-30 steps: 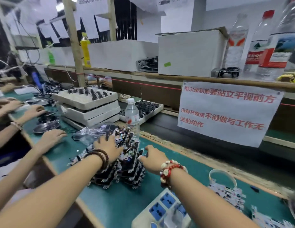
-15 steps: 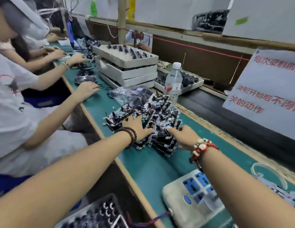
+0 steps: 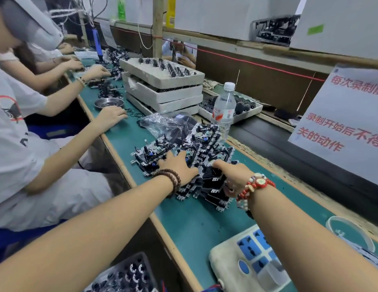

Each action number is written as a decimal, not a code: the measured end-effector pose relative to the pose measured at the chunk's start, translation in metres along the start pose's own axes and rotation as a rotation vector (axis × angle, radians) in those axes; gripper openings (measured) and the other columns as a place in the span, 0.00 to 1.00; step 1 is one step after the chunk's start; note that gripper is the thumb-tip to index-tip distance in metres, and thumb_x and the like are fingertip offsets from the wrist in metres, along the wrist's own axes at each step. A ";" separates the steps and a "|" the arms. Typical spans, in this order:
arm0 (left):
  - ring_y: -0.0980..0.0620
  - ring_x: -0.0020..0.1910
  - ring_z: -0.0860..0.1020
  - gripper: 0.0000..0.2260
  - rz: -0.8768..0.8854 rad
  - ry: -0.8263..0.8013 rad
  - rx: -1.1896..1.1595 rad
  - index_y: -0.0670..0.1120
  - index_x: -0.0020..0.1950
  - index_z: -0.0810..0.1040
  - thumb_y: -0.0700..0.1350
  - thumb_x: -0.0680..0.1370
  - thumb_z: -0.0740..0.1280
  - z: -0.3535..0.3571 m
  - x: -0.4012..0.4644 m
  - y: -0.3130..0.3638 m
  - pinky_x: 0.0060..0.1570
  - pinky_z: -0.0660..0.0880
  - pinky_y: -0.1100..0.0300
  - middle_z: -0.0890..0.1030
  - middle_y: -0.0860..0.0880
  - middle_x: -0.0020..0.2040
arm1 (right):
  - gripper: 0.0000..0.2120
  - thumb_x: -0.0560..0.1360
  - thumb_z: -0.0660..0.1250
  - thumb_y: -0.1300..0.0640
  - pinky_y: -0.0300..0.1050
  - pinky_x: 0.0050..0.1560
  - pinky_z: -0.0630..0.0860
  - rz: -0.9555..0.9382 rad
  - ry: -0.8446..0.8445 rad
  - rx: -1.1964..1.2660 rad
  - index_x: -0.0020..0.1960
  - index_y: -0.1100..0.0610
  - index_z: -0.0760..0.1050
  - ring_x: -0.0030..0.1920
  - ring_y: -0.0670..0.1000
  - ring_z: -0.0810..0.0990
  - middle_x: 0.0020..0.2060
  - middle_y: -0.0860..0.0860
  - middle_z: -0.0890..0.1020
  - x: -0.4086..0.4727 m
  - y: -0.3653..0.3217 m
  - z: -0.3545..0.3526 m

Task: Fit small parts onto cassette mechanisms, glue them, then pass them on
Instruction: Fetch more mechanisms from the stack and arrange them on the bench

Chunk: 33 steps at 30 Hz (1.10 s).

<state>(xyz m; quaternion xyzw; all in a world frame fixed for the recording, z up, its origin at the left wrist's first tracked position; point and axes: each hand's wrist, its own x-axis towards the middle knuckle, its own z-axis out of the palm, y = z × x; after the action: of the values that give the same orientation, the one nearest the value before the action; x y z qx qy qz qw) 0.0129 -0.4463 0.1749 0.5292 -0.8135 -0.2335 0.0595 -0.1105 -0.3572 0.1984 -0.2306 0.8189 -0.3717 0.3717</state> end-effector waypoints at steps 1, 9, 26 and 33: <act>0.34 0.69 0.59 0.30 -0.004 -0.003 -0.002 0.53 0.74 0.57 0.58 0.74 0.62 0.001 -0.001 0.001 0.63 0.66 0.44 0.57 0.42 0.73 | 0.18 0.67 0.68 0.45 0.44 0.44 0.74 -0.002 -0.012 -0.011 0.42 0.60 0.71 0.38 0.51 0.75 0.40 0.53 0.75 0.000 -0.001 0.000; 0.36 0.68 0.59 0.28 -0.033 0.002 -0.030 0.53 0.72 0.59 0.57 0.74 0.63 0.006 -0.011 0.010 0.62 0.67 0.40 0.58 0.43 0.72 | 0.28 0.71 0.68 0.45 0.53 0.50 0.80 -0.063 0.082 -0.090 0.58 0.67 0.73 0.48 0.55 0.80 0.53 0.58 0.78 0.001 0.002 0.003; 0.61 0.30 0.67 0.26 0.026 -0.071 -0.370 0.44 0.75 0.56 0.51 0.80 0.58 -0.030 -0.022 0.021 0.19 0.65 0.72 0.74 0.46 0.61 | 0.15 0.72 0.65 0.49 0.58 0.55 0.78 -0.038 0.033 -0.030 0.40 0.62 0.70 0.43 0.54 0.78 0.40 0.56 0.77 -0.013 0.015 -0.031; 0.52 0.33 0.70 0.09 -0.194 -0.202 -0.872 0.46 0.52 0.72 0.50 0.78 0.61 -0.045 -0.019 0.009 0.38 0.71 0.57 0.72 0.48 0.36 | 0.11 0.75 0.63 0.52 0.55 0.59 0.74 -0.059 -0.006 -0.054 0.46 0.61 0.71 0.45 0.52 0.73 0.44 0.56 0.75 -0.017 0.020 -0.045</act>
<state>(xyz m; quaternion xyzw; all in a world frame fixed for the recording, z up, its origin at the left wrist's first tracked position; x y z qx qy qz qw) 0.0289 -0.4408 0.2212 0.5030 -0.5878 -0.6090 0.1748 -0.1368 -0.3142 0.2103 -0.2656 0.8204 -0.3596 0.3566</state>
